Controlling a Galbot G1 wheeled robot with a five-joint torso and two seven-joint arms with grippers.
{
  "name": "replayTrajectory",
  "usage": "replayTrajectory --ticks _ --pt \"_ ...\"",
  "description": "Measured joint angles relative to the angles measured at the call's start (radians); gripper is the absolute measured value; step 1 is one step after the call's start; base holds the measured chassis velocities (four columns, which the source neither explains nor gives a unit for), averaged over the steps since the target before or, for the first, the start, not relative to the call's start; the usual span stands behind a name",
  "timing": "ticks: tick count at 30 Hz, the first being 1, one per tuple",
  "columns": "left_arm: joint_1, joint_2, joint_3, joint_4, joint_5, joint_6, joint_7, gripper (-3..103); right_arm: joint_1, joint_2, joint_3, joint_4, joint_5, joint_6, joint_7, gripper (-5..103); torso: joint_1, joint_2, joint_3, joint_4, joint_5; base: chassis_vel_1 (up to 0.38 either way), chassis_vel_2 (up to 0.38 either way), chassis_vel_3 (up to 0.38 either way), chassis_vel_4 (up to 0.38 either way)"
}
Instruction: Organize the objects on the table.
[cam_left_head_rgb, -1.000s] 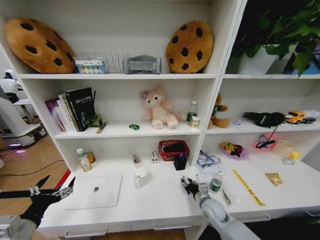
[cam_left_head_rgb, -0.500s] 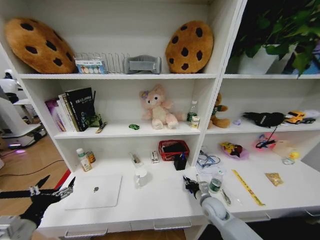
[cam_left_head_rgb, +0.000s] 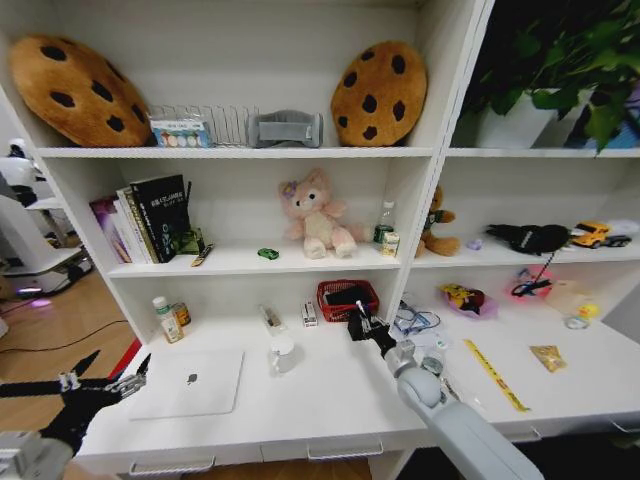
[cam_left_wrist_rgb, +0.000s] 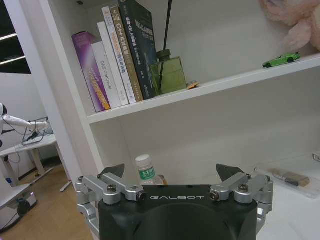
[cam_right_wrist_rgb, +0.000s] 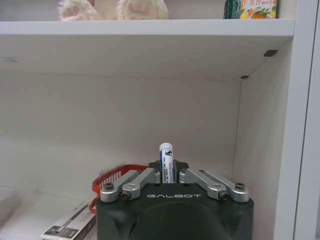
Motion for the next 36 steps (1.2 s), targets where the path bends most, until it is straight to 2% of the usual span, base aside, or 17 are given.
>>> replayTrajectory --ticks 7,10,16,33,36 --pt "0.000 0.000 0.000 0.000 0.000 0.000 0.000 100 0.124 0.057 -0.043 -0.114 -0.016 0.067 -0.010 12 0.000 0.000 0.000 0.0000 -0.0002 0.000 0.000 0.000 0.000" --pt "0.000 0.000 0.000 0.000 0.000 0.000 0.000 100 0.202 0.109 -0.067 -0.176 -0.017 0.096 -0.008 12 0.000 0.000 0.000 0.0001 0.0001 0.000 0.000 0.000 0.000" --pt "0.000 0.000 0.000 0.000 0.000 0.000 0.000 100 0.253 0.151 -0.087 -0.254 -0.042 0.116 -0.010 12 0.000 0.000 0.000 0.0001 -0.0001 0.000 0.000 0.000 0.000" --pt "0.000 0.000 0.000 0.000 0.000 0.000 0.000 100 0.160 0.118 -0.026 -0.235 -0.051 0.112 -0.015 12 0.000 0.000 0.000 -0.0002 -0.0001 0.000 0.000 0.000 0.000" --pt "0.000 0.000 0.000 0.000 0.000 0.000 0.000 100 0.172 0.133 -0.030 -0.278 -0.052 0.140 -0.018 12 0.000 0.000 0.000 -0.0003 0.0000 0.000 0.000 0.000 0.000"
